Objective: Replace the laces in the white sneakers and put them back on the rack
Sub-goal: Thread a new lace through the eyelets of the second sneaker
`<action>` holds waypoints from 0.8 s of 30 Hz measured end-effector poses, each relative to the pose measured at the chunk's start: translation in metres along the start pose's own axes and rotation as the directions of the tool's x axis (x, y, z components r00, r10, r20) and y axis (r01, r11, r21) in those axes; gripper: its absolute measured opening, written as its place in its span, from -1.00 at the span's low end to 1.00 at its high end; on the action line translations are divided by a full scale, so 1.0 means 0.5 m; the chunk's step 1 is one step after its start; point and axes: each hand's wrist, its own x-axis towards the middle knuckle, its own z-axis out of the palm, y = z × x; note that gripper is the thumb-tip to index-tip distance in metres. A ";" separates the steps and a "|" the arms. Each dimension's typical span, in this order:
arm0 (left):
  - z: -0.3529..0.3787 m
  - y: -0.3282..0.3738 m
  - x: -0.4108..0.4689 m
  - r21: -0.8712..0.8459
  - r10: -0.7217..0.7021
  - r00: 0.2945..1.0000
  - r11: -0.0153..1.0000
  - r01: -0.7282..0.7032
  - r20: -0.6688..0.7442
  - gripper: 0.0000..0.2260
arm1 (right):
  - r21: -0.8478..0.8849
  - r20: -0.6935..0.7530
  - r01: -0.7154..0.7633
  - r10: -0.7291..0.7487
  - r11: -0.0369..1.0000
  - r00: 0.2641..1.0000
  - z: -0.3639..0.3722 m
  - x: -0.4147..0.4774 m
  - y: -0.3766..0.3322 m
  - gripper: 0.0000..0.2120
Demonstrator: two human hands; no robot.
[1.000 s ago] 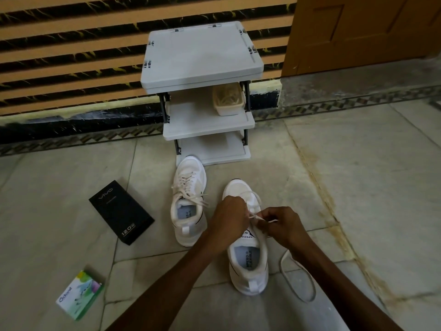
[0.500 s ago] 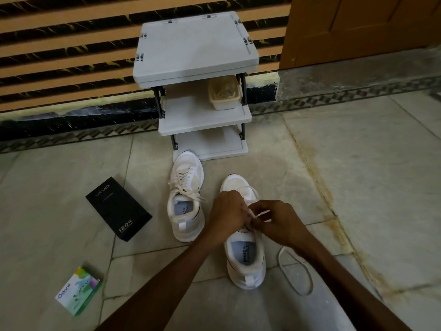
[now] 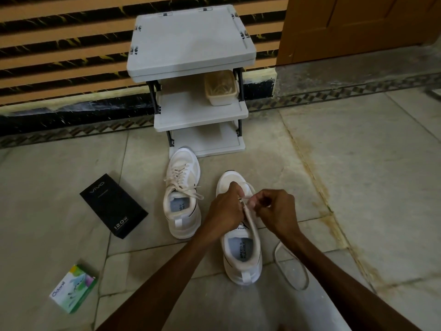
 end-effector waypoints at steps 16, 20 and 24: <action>-0.005 -0.022 0.010 0.003 0.054 0.997 0.999 -0.055 0.055 -0.68 | -0.599 0.444 0.038 0.292 0.800 0.847 -0.026 0.026 -0.041 -0.69; -0.003 -0.021 0.013 0.014 0.071 0.995 0.997 -0.072 0.069 -0.71 | -0.214 0.462 -0.134 0.221 0.968 0.859 -0.058 0.035 -0.094 -0.74; 0.000 -0.022 0.018 0.098 0.087 0.995 0.991 -0.092 0.055 -0.70 | 0.399 0.435 -0.270 0.079 0.876 0.897 -0.121 0.044 -0.177 -0.74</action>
